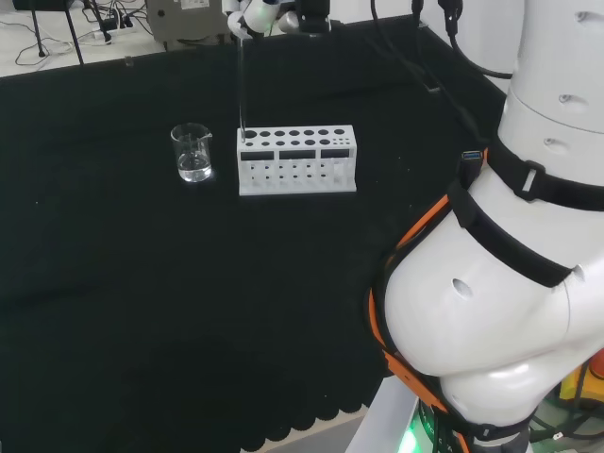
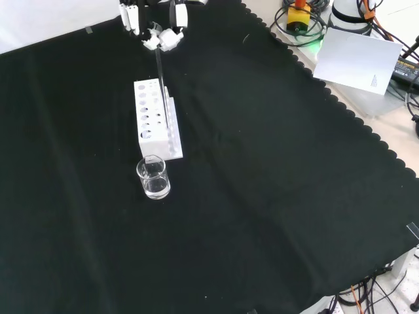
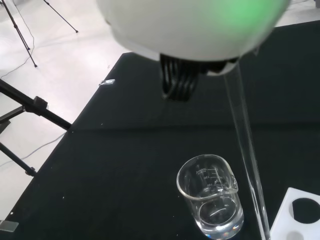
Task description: Put the glass rod back on the white test tube rack.
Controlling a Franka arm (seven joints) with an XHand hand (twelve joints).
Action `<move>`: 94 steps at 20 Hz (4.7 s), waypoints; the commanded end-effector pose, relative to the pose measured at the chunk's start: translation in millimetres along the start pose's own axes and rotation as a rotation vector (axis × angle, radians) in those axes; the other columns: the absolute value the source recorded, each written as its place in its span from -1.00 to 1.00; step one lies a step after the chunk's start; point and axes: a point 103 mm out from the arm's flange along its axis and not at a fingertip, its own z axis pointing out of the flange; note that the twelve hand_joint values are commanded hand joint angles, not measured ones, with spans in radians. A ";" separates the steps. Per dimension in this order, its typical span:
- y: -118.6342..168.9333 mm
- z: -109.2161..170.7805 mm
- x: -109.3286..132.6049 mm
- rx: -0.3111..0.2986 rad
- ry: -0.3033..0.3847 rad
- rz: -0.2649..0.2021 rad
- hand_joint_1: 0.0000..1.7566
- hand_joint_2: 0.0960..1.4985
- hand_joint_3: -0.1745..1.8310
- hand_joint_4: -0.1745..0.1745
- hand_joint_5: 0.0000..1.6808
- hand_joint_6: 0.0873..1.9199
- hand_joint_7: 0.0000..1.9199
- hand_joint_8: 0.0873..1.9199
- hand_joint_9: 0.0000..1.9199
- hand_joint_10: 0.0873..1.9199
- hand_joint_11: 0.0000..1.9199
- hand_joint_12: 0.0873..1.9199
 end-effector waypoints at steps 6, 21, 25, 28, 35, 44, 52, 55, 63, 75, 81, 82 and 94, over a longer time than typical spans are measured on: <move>6.7 5.5 -8.7 0.011 -0.013 0.050 0.52 -0.55 0.28 -1.00 0.46 -0.21 0.46 -0.13 0.85 -0.37 0.44 0.00; 3.8 9.1 -50.8 0.006 0.017 0.062 0.52 -0.55 0.28 -1.00 0.46 -0.21 0.46 -0.13 0.85 -0.37 0.43 0.00; 2.8 12.4 -55.9 0.006 0.017 0.072 0.52 -0.55 0.28 -1.00 0.46 -0.21 0.46 -0.13 0.85 -0.37 0.43 0.00; 0.3 11.4 -53.8 0.008 0.027 0.059 0.52 -0.55 0.28 -1.00 0.46 -0.21 0.46 -0.13 0.85 -0.37 0.44 0.00; -1.1 -2.8 -37.2 -0.012 0.023 0.043 0.52 -0.55 0.28 -1.00 0.46 -0.21 0.46 -0.13 0.85 -0.37 0.44 0.00; 0.9 1.6 -25.9 -0.004 0.021 0.032 0.52 -0.55 0.28 -1.00 0.46 -0.21 0.47 -0.13 0.85 -0.37 0.44 0.00; -1.2 9.7 -38.0 0.001 0.057 0.032 0.52 -0.55 0.28 -1.00 0.46 -0.21 0.47 -0.13 0.85 -0.37 0.44 0.01; -1.3 14.7 -42.3 0.015 0.041 0.051 0.52 -0.55 0.28 -1.00 0.46 -0.21 0.47 -0.13 0.85 -0.37 0.44 0.01; 6.3 24.6 -37.7 0.035 0.020 0.064 0.52 -0.55 0.28 -1.00 0.46 -0.21 0.47 -0.13 0.85 -0.37 0.44 0.01; 8.4 58.9 -45.9 0.084 0.022 0.070 0.52 -0.55 0.28 -1.00 0.46 -0.21 0.47 -0.13 0.85 -0.37 0.44 0.01; 11.8 69.6 -48.7 0.101 0.020 0.072 0.52 -0.55 0.28 -1.00 0.46 -0.21 0.47 -0.13 0.85 -0.37 0.44 0.01; 13.1 71.3 -48.2 0.106 0.017 0.074 0.52 -0.55 0.28 -1.00 0.46 -0.21 0.47 -0.13 0.85 -0.37 0.44 0.01; 15.5 80.7 -48.9 0.127 0.000 0.084 0.52 -0.55 0.28 -1.00 0.46 -0.21 0.47 -0.14 0.85 -0.37 0.43 0.01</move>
